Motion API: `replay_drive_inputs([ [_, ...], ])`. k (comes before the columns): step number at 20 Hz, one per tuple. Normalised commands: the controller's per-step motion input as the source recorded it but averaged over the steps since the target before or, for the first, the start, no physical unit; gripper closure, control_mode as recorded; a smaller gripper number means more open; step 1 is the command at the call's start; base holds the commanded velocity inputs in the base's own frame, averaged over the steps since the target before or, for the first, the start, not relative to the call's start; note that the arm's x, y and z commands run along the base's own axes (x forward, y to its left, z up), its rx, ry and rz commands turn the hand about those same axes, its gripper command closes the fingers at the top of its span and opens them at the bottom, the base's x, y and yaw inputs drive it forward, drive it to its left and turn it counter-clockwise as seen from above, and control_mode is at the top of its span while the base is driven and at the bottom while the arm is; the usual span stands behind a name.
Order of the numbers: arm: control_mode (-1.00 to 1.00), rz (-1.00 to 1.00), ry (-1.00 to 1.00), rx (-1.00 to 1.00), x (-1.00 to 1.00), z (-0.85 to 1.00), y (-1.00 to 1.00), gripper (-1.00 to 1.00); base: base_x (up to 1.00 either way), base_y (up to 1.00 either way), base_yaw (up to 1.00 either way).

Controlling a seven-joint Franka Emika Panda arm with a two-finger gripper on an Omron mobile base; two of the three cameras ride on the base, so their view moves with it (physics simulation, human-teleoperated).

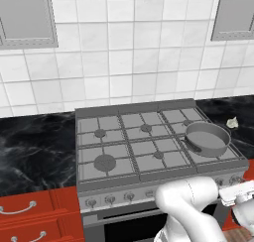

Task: Turn on the burner for the pot on the stove. Wait thirty seconds for the pot to heat up. Then add the garlic to the pot.

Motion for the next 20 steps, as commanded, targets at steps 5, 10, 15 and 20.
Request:
replay_drive_inputs([
  [5,-1.00,0.32,-0.27,-0.19,-0.22,0.86,-0.36,1.00,0.00,0.00,0.00],
  [10,-1.00,0.01,-0.01,-0.10,-0.80,1.00,-0.34,1.00,0.00,0.00,0.00],
  [15,-1.00,-0.02,-0.09,0.00,-1.00,1.00,-0.82,1.00,0.00,0.00,0.00],
  [20,-1.00,-0.05,0.00,0.01,-0.45,0.39,-0.55,1.00,0.00,0.00,0.00],
])
